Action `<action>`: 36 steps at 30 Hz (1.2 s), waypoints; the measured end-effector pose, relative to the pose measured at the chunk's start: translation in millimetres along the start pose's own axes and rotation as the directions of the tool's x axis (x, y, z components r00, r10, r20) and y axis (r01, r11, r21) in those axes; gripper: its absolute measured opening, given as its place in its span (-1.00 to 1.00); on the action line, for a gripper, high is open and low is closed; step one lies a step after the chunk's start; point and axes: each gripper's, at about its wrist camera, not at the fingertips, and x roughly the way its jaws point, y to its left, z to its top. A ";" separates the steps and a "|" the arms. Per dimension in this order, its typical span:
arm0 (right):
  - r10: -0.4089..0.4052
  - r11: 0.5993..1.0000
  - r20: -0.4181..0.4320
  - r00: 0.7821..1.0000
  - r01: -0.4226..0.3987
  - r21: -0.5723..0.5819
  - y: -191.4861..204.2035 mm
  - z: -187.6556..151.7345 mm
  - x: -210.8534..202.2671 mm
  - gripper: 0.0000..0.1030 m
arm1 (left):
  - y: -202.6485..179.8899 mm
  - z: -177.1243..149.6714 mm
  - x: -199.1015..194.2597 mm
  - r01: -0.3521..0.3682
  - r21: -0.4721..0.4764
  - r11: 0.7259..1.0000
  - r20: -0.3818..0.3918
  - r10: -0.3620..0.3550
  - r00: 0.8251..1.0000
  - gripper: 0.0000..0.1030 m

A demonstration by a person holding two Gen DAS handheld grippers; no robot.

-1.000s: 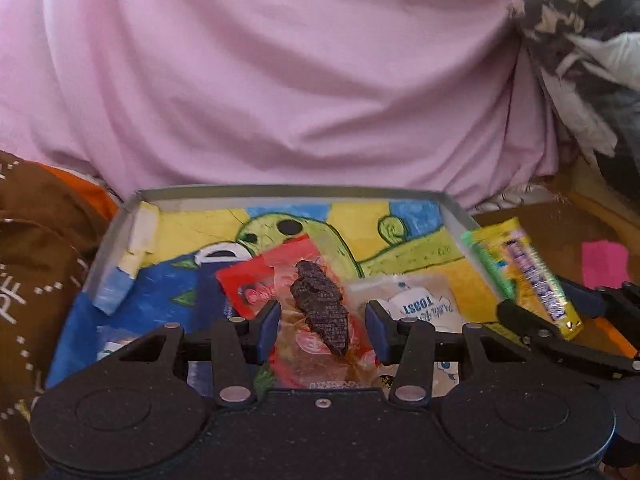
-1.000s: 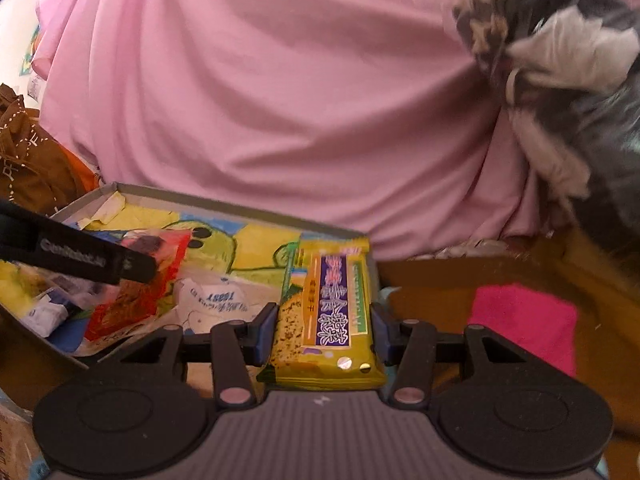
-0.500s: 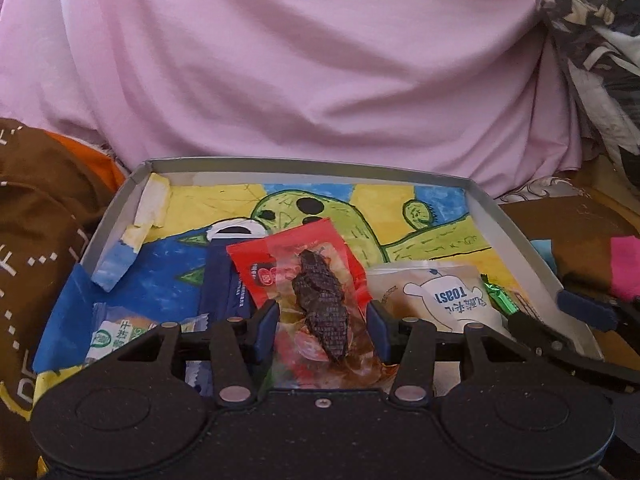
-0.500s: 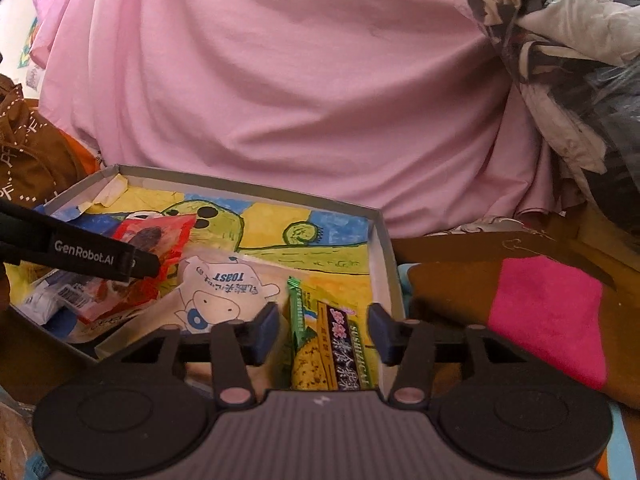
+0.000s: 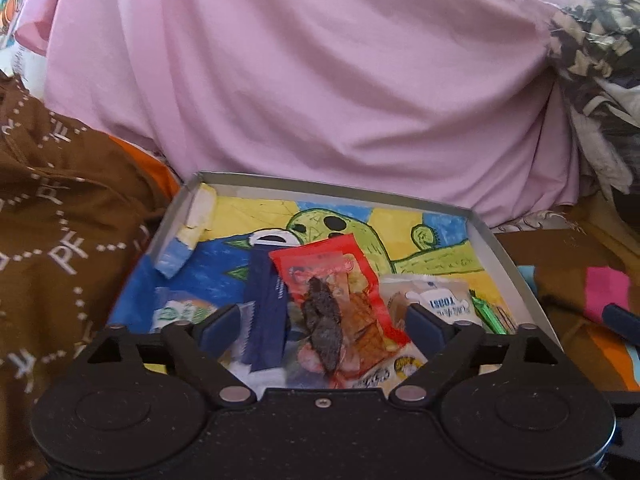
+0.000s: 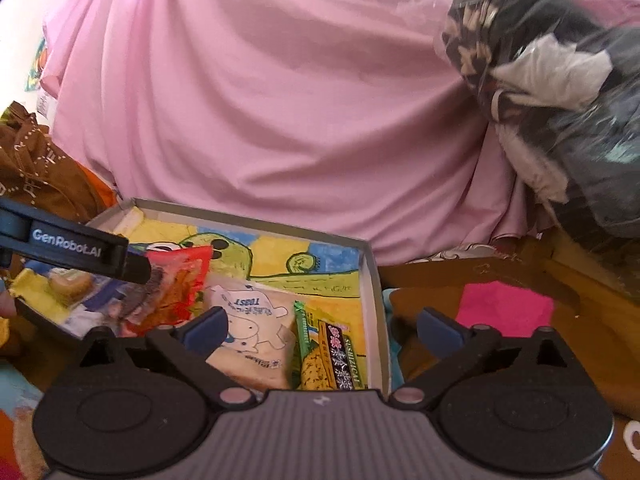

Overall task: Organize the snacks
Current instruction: 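Open the right tool to drop the snack bar in the tray while the left releases the meat packet, then withdraw both tools from the tray back over the remaining snacks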

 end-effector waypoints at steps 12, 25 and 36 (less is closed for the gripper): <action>0.016 1.000 0.010 1.000 -0.016 0.015 10.3 5.8 -67.0 1.00 | 26.2 -17.6 -80.7 -0.043 0.053 0.998 -0.006 0.044 0.999 0.91; 0.026 0.999 0.000 1.000 -0.026 0.042 16.6 -8.4 -151.5 1.00 | 43.7 -60.6 -156.3 -0.090 0.020 0.996 -0.069 0.091 0.993 0.91; 0.052 0.998 -0.059 0.997 -0.050 0.029 37.0 -29.4 -205.5 1.00 | 42.6 -91.8 -205.5 -0.092 0.016 0.996 -0.079 0.093 0.993 0.91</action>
